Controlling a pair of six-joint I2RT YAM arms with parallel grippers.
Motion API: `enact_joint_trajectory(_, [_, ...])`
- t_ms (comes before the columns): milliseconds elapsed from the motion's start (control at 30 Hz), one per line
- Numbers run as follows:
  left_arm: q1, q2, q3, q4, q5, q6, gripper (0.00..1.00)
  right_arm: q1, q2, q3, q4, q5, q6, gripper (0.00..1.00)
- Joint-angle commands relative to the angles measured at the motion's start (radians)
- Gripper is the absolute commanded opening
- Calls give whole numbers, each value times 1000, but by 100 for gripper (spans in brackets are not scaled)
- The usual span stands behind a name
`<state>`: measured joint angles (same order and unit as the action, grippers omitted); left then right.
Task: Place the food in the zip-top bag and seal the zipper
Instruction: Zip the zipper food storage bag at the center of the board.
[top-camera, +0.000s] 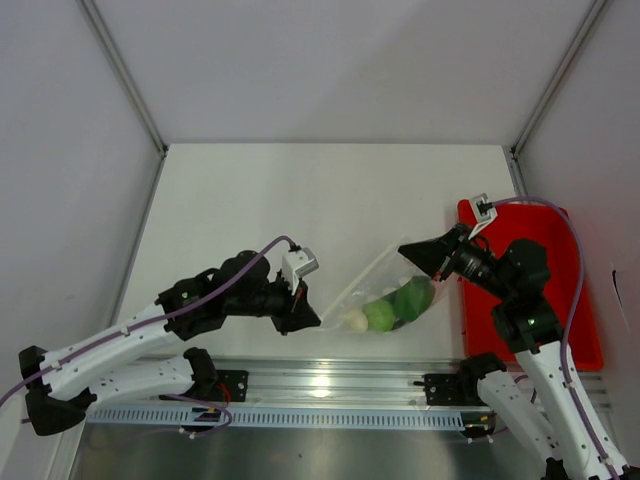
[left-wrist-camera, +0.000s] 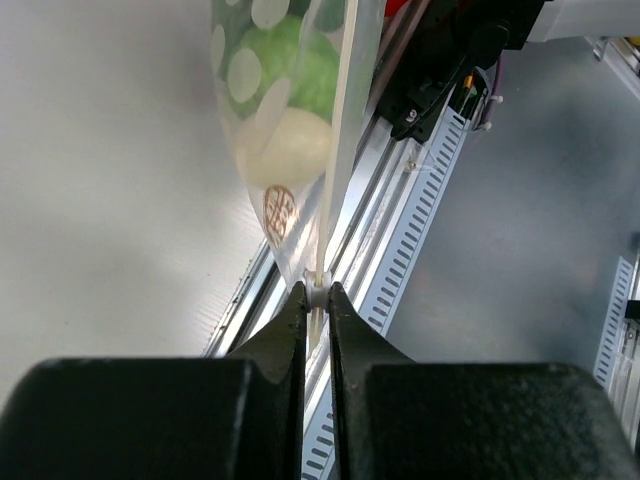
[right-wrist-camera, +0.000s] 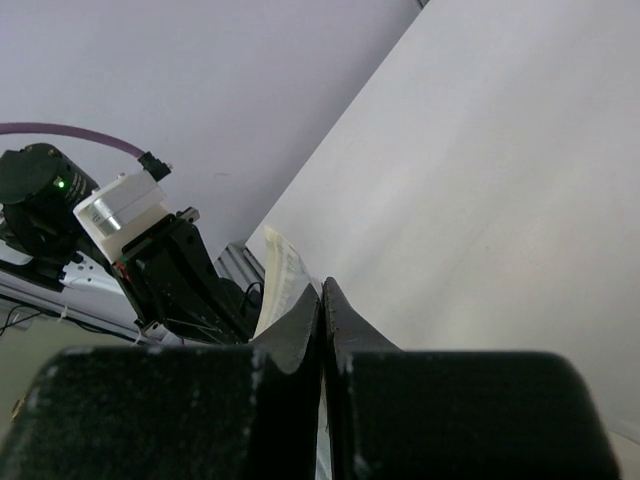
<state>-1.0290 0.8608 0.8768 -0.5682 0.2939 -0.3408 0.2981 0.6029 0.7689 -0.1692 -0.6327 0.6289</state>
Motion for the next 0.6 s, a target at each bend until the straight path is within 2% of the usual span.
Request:
enact_joint_trajectory(0, [6,-40,-41,-61,-1,-43,1,-39,14,56,97,-22,8,0])
enact_joint_trajectory(333, [4,-85,-78,-56,-1,-70,1,-63,40,29,135,-71,46,0])
enact_joint_trajectory(433, [4,-68,-62,-53,-24,-75,1,-56,47,10,87,-90,34,0])
enact_joint_trajectory(533, [4,-46,-35,-61,-110,-95,13,-42,60,-5,5,-81,-6,0])
enact_joint_trajectory(567, [6,-34,-15,-64,-166,-105,25,-40,73,-9,-7,-82,-11,0])
